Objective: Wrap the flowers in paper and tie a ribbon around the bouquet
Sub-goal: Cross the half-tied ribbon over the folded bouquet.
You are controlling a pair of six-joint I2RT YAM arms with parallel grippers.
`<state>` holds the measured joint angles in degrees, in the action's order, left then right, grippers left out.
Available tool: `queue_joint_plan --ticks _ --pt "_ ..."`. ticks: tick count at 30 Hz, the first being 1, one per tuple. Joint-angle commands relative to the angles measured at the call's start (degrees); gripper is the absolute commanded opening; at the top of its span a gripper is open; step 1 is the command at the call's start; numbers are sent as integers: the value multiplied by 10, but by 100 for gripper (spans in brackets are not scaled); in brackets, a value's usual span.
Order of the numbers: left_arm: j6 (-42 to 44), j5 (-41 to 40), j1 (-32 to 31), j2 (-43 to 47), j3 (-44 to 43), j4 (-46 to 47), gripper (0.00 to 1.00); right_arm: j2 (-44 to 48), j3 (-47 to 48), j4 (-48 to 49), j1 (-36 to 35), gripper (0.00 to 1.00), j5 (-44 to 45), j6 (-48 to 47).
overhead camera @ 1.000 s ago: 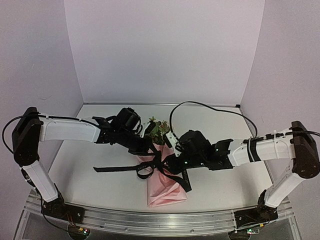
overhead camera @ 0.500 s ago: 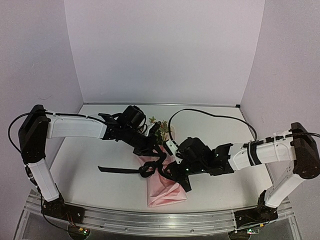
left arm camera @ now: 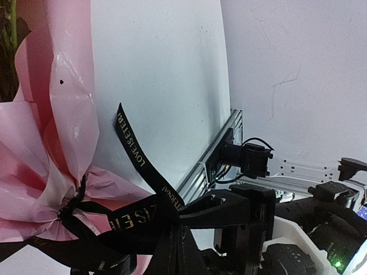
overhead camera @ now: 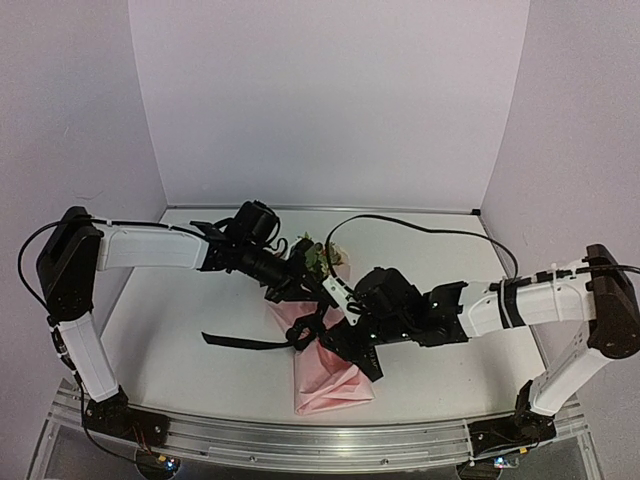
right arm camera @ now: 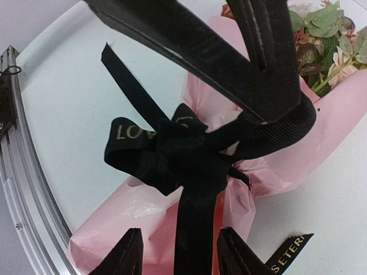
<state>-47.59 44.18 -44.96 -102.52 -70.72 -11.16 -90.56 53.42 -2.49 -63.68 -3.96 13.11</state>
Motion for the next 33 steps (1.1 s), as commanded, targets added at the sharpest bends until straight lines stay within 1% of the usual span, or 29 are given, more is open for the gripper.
queue_joint_plan --ticks 1,4,7,11,18,22,28,33 --pt "-17 62 11 2 5 34 0 -14 46 -12 -4 43 -18 -54" --pt "-23 79 17 0 5 39 0 -16 49 -14 -2 36 -2 -67" --pt "-37 90 19 -2 9 56 0 -10 59 -31 0 35 -3 -76" --pt "-45 105 21 -5 8 68 0 -26 85 -64 0 34 -33 -77" --pt "-46 119 25 -12 8 73 0 -76 115 -62 4 30 -43 -55" --pt "-45 121 26 -14 6 73 0 -100 131 -60 6 29 -10 -43" --pt "-51 123 26 -19 10 86 0 -124 133 -23 5 27 40 -16" --pt "-64 124 30 -18 20 100 0 -136 126 -10 5 20 111 -11"
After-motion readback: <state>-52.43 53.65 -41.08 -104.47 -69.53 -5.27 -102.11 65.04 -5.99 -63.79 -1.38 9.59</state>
